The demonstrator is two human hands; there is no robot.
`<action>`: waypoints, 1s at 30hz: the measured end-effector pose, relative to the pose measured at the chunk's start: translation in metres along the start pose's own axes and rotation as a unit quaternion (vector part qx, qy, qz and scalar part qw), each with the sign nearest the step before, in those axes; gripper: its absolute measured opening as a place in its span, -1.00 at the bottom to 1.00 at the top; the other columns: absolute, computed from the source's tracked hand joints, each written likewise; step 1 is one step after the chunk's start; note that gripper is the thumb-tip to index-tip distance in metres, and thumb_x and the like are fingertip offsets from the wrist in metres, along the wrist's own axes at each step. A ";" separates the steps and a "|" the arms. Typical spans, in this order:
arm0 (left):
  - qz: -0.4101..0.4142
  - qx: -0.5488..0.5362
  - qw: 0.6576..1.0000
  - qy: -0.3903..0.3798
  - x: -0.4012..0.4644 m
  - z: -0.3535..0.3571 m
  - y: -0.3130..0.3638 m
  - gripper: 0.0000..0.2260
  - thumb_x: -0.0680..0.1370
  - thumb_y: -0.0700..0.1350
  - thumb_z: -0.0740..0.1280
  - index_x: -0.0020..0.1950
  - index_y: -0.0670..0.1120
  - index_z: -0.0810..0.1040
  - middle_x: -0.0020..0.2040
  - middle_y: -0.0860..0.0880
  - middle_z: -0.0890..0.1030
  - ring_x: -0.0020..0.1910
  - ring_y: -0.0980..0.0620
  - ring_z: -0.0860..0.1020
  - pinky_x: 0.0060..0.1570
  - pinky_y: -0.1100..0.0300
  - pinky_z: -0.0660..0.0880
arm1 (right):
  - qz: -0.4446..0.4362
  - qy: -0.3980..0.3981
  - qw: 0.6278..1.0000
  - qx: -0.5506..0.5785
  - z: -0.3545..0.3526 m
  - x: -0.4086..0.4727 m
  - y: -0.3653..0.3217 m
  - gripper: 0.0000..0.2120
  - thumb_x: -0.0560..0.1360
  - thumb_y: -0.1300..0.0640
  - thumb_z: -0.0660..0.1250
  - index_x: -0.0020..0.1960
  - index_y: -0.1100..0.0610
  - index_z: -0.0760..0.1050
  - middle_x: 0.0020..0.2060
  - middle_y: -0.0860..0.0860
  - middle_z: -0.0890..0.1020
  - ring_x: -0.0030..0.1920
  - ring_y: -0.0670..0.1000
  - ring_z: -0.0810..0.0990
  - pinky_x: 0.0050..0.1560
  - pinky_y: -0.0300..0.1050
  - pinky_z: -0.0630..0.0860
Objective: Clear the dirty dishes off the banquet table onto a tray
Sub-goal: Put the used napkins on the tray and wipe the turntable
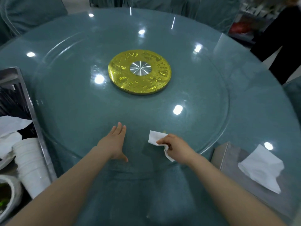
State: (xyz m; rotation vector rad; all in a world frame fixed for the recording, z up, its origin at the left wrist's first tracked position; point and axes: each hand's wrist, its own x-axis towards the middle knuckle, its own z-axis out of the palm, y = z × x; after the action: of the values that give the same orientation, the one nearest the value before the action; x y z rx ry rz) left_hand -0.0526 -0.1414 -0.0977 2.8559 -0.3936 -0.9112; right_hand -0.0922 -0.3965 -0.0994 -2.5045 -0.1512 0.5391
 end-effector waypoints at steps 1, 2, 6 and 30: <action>0.000 0.005 1.000 0.003 0.000 0.001 0.003 0.21 0.27 0.19 0.53 0.52 -0.12 -0.33 0.54 -0.06 -0.33 0.53 -0.05 -0.21 0.48 0.03 0.09 | 0.003 -0.001 1.000 -0.006 -0.003 0.000 0.002 -0.61 0.50 0.34 0.19 0.22 0.06 0.58 0.19 0.05 0.54 0.22 0.02 0.50 0.17 -0.37 0.32; 0.000 0.007 1.000 0.004 -0.001 0.003 0.005 0.21 0.27 0.19 0.53 0.52 -0.12 -0.32 0.54 -0.07 -0.33 0.53 -0.05 -0.21 0.48 0.02 0.10 | 0.007 -0.007 1.000 -0.012 -0.005 0.001 0.003 -0.61 0.48 0.35 0.21 0.20 0.06 0.59 0.16 0.04 0.55 0.18 0.02 0.52 0.11 -0.36 0.33; 0.001 0.004 1.000 0.014 -0.001 0.006 0.010 0.21 0.27 0.21 0.53 0.52 -0.13 -0.32 0.54 -0.08 -0.32 0.54 -0.06 -0.20 0.48 0.04 0.08 | 0.013 -0.017 0.999 -0.026 -0.011 0.004 0.010 -0.65 0.45 0.35 0.26 0.14 0.06 0.60 0.07 0.03 0.55 0.08 0.03 0.53 -0.05 -0.36 0.29; -0.039 0.018 0.999 0.033 -0.001 0.010 0.063 0.19 0.28 0.26 0.48 0.53 -0.10 -0.32 0.55 -0.03 -0.30 0.54 -0.01 -0.17 0.45 0.03 0.19 | 0.178 0.229 0.917 0.274 -0.054 0.047 0.048 -0.72 0.44 0.43 0.12 -0.12 0.19 0.56 -0.23 0.16 0.54 -0.27 0.10 0.49 -0.29 -0.17 0.37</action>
State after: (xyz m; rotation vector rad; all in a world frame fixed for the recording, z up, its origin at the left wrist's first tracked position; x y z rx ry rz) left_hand -0.0721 -0.2024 -0.0932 2.9442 -0.2971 -0.8271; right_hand -0.0278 -0.4536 -0.1017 -2.0282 0.5703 0.0886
